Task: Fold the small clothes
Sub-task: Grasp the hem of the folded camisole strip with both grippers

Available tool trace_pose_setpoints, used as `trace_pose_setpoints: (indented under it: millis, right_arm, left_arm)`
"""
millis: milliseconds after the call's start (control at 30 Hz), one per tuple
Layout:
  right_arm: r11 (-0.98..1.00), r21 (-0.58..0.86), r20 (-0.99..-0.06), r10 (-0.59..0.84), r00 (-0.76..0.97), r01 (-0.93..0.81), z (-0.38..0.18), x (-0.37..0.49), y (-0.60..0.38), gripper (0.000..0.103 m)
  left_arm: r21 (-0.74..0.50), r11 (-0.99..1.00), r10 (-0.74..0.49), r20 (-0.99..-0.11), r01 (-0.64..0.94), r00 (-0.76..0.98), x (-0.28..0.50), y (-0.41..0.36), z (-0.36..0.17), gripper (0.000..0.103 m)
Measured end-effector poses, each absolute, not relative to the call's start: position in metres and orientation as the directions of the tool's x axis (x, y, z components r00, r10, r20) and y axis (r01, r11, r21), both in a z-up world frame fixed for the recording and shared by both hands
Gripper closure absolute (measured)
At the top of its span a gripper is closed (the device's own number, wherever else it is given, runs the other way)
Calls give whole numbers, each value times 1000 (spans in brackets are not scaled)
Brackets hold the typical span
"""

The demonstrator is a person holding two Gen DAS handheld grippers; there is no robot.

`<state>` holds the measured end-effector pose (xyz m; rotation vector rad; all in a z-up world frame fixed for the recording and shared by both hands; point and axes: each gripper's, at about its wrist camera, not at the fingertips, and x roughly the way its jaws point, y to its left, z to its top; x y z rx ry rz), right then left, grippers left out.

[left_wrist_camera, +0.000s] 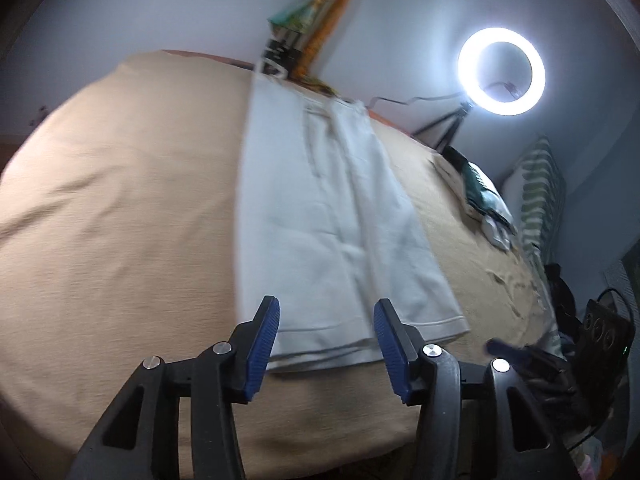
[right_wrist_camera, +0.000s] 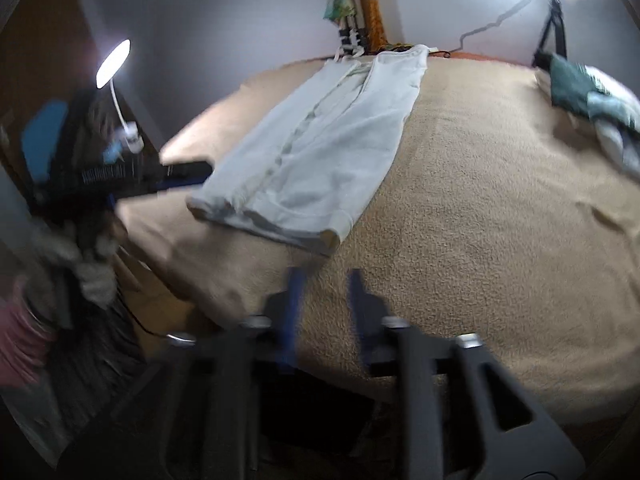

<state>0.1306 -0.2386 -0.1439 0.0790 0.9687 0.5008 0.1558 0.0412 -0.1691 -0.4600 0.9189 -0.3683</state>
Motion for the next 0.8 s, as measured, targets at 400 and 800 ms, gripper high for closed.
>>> trace_pose_setpoints:
  millis: [400, 800]
  right_arm:
    - [786, 587, -708, 615, 348, -195, -182, 200, -250, 85]
    - [731, 668, -665, 672, 326, -142, -199, 196, -266, 95]
  left_arm:
    - [-610, 792, -533, -677, 18, 508, 166, 61, -199, 55]
    - [-686, 727, -616, -634, 28, 467, 163, 72, -208, 76]
